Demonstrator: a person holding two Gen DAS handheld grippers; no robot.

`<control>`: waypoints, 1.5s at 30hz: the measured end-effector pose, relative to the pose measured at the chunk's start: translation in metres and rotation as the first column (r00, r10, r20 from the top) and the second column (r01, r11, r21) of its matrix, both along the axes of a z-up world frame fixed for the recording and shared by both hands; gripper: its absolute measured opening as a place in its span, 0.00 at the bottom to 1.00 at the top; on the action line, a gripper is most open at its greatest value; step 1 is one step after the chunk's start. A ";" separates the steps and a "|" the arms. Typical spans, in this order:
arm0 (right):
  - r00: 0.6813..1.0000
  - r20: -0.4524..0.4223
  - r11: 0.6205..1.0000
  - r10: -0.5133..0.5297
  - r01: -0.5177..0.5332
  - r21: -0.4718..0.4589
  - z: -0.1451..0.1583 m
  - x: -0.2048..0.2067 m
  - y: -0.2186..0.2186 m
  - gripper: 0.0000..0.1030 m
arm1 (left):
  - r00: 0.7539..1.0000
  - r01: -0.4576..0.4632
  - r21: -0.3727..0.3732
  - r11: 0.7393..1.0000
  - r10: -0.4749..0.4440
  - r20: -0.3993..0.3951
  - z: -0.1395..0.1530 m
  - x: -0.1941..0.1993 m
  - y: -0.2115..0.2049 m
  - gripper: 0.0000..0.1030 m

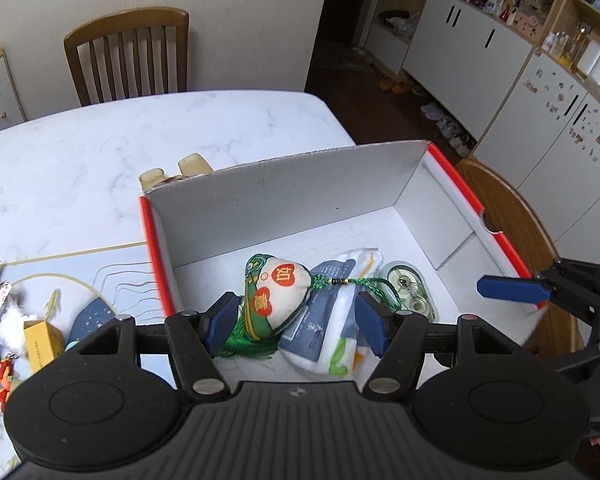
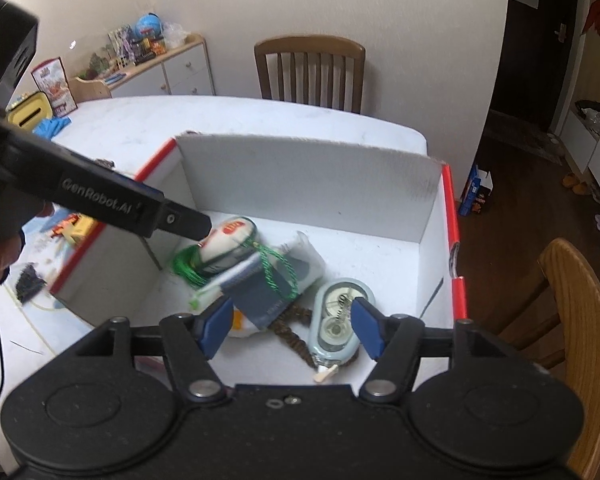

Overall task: Organize objects
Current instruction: 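Open both tools to release sachet and tape dispenser in the shoebox, then move both tools back from the shoebox toward the remaining items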

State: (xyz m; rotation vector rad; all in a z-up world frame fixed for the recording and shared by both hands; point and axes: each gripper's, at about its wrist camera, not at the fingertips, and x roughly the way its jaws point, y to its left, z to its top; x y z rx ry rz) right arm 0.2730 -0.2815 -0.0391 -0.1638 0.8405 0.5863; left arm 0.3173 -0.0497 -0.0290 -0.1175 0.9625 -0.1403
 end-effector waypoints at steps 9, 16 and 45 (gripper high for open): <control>0.999 0.035 0.998 -0.032 0.030 0.061 0.026 -0.019 0.009 0.79 | 0.997 0.016 -0.033 0.999 -0.013 0.079 0.024 -0.039 0.020 0.73; 0.995 0.062 0.993 -0.076 0.070 0.100 0.042 -0.034 0.022 0.88 | 0.991 0.012 -0.058 0.998 -0.004 0.134 0.038 -0.066 0.047 0.80; 0.998 0.056 0.996 -0.029 0.024 0.084 0.040 -0.090 0.169 0.95 | 0.969 -0.120 -0.035 0.992 0.125 0.211 0.040 -0.126 0.234 1.00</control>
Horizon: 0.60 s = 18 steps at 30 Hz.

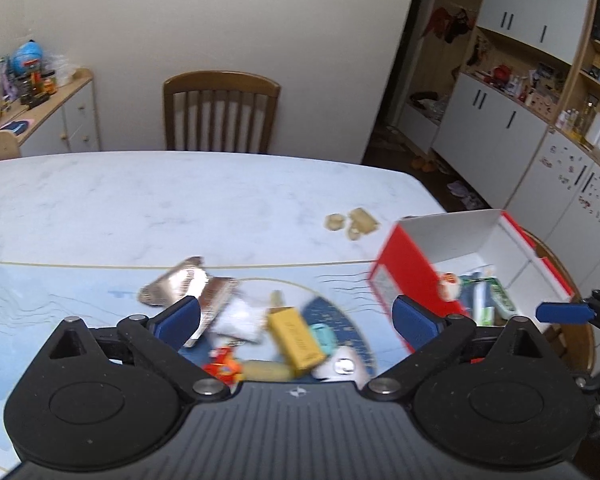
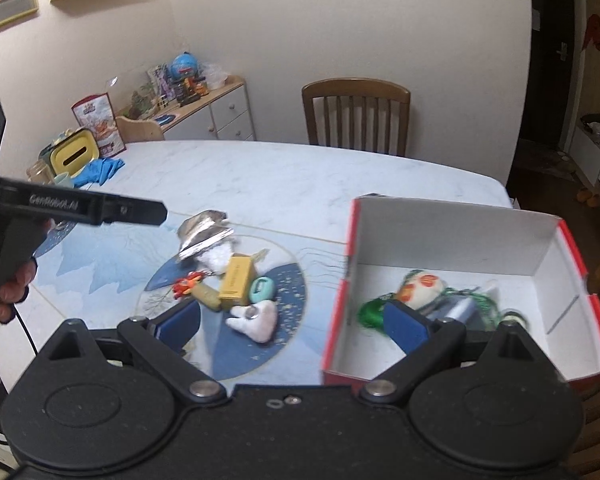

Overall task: Organize objects
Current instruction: 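Move both tools back from the shoebox toward the remaining items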

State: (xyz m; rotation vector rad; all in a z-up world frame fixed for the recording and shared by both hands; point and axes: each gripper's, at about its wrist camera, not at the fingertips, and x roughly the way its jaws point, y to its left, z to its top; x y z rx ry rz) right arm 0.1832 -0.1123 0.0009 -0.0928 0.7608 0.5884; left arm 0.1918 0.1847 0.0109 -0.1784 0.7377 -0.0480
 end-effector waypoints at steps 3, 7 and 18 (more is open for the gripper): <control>1.000 -0.011 1.000 0.013 -0.013 -0.016 -0.007 0.000 0.019 0.95 | 1.000 -0.005 -0.004 1.000 0.005 -0.012 -0.008 0.001 0.017 1.00; 0.999 -0.033 0.999 0.002 -0.003 -0.041 -0.022 0.004 0.039 0.95 | 0.999 0.029 0.008 1.000 -0.028 -0.025 -0.020 -0.004 0.029 1.00; 0.996 -0.080 0.992 0.037 -0.046 -0.117 -0.059 0.019 0.085 0.95 | 0.995 0.092 0.051 0.994 -0.089 -0.054 -0.073 -0.041 0.027 1.00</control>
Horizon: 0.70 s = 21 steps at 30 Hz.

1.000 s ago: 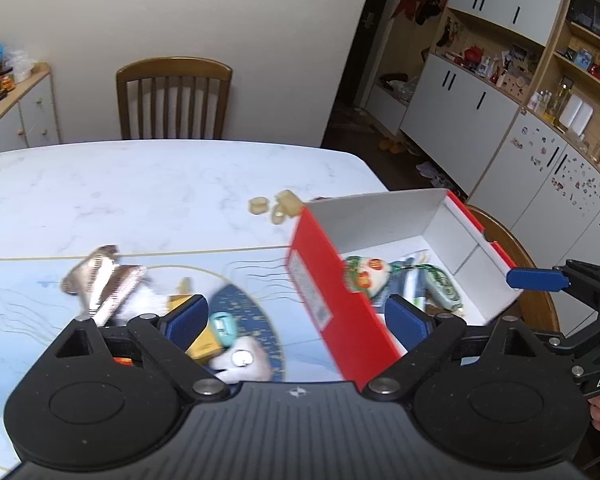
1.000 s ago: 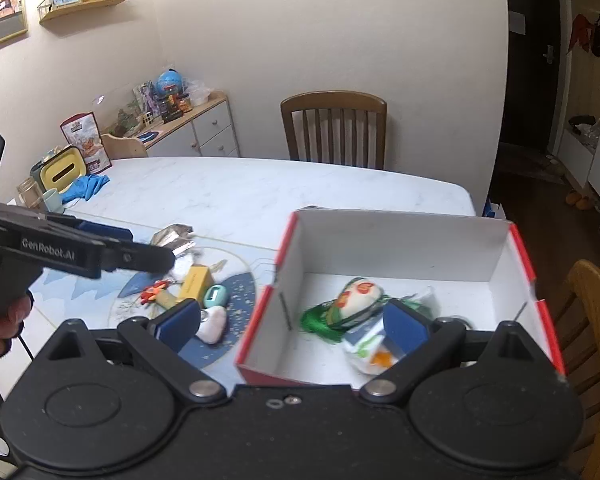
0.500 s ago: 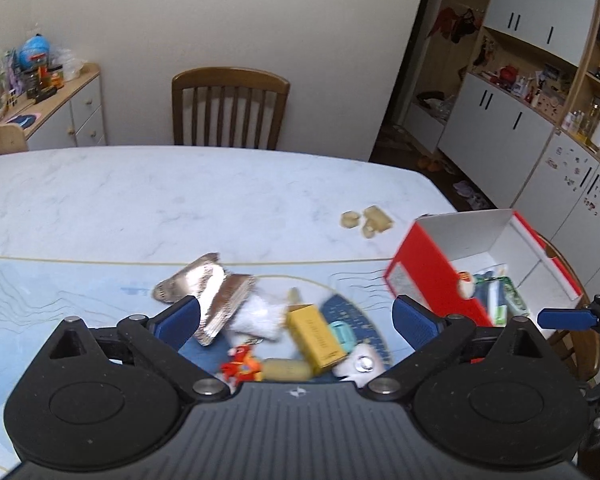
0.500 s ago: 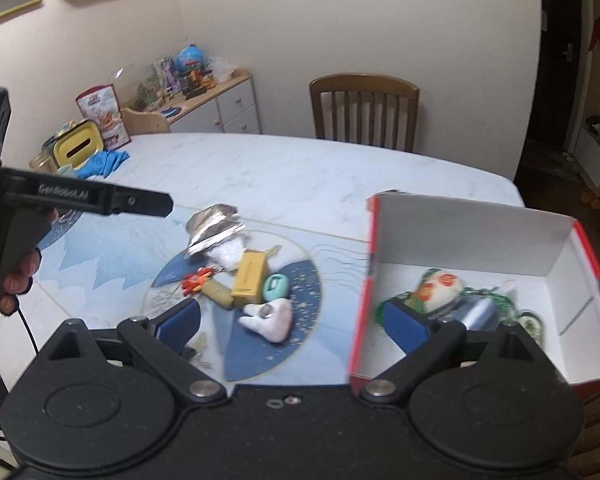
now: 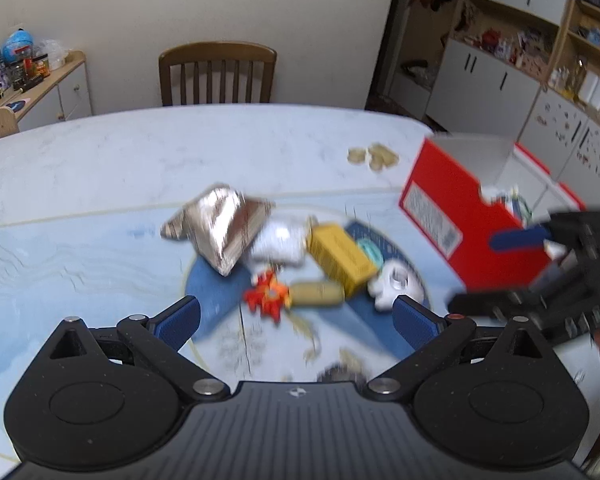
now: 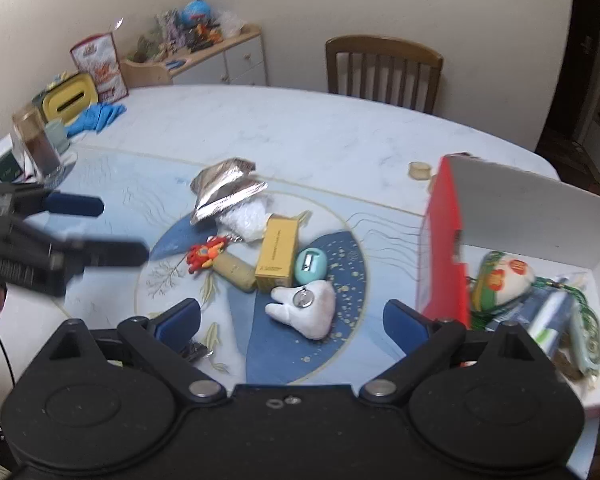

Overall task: Organize objects
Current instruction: 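Move both tools back from the shoebox toward the remaining items, then grasp the black bag with left tool while right tool grasps the tooth plush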

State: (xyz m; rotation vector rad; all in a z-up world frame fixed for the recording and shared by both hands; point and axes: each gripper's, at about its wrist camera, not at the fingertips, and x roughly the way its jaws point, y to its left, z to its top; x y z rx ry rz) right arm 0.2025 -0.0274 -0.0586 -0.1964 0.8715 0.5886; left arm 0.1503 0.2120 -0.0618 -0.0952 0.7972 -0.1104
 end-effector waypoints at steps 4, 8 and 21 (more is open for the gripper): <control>1.000 -0.019 1.000 0.003 -0.004 -0.030 -0.013 0.008 0.011 0.95 | 0.998 0.054 0.018 0.998 -0.053 -0.026 -0.020 -0.011 -0.012 1.00; 0.999 -0.032 0.998 -0.005 0.003 -0.066 -0.028 0.017 0.020 0.94 | 0.992 0.119 0.040 0.992 -0.117 -0.049 -0.037 -0.018 -0.026 1.00; 0.997 -0.070 0.993 -0.044 0.035 -0.115 -0.054 0.040 0.034 0.88 | 0.994 0.085 0.021 0.996 -0.083 -0.070 -0.068 -0.008 -0.029 1.00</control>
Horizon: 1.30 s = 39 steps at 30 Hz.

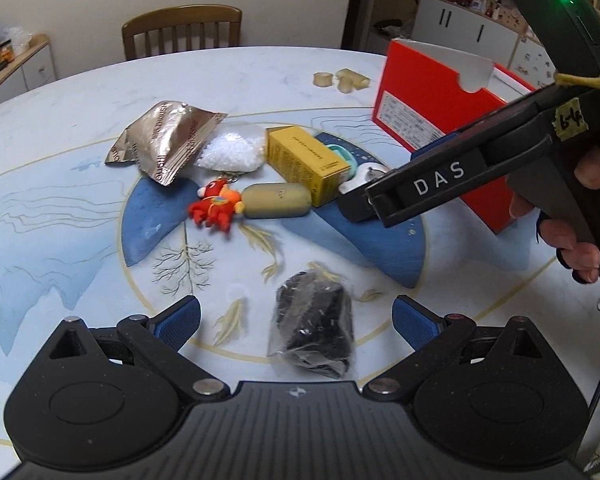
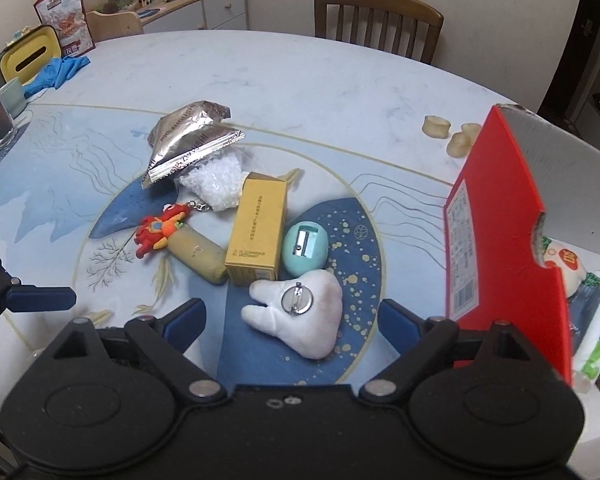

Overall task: Organize objects
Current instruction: 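Grasp the black bag with left tool while right tool grasps the tooth plush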

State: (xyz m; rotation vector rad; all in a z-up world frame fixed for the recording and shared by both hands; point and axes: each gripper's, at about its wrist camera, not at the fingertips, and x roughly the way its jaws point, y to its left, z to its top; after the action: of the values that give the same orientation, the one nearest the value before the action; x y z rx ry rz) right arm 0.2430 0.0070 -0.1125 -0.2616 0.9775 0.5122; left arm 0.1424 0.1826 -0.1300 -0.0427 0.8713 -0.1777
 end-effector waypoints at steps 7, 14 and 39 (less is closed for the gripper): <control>0.999 -0.026 1.000 -0.021 0.021 -0.014 -0.009 0.006 0.003 0.79 | 1.000 -0.004 -0.013 1.000 0.004 -0.002 -0.005 -0.001 0.001 0.99; 0.999 -0.034 0.999 -0.036 0.035 -0.021 -0.013 0.009 0.002 0.70 | 1.000 0.013 0.001 1.000 -0.013 0.011 -0.006 0.000 -0.003 0.79; 1.000 -0.009 0.998 -0.013 0.013 0.060 0.034 -0.026 -0.021 0.52 | 1.000 0.010 -0.065 0.998 -0.009 0.019 0.024 -0.003 -0.004 0.36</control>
State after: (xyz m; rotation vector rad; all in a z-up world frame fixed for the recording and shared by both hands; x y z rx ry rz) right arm 0.2165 -0.0135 -0.0790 -0.1994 0.9696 0.5299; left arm 0.1394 0.1789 -0.1064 -0.0975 0.8473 -0.2148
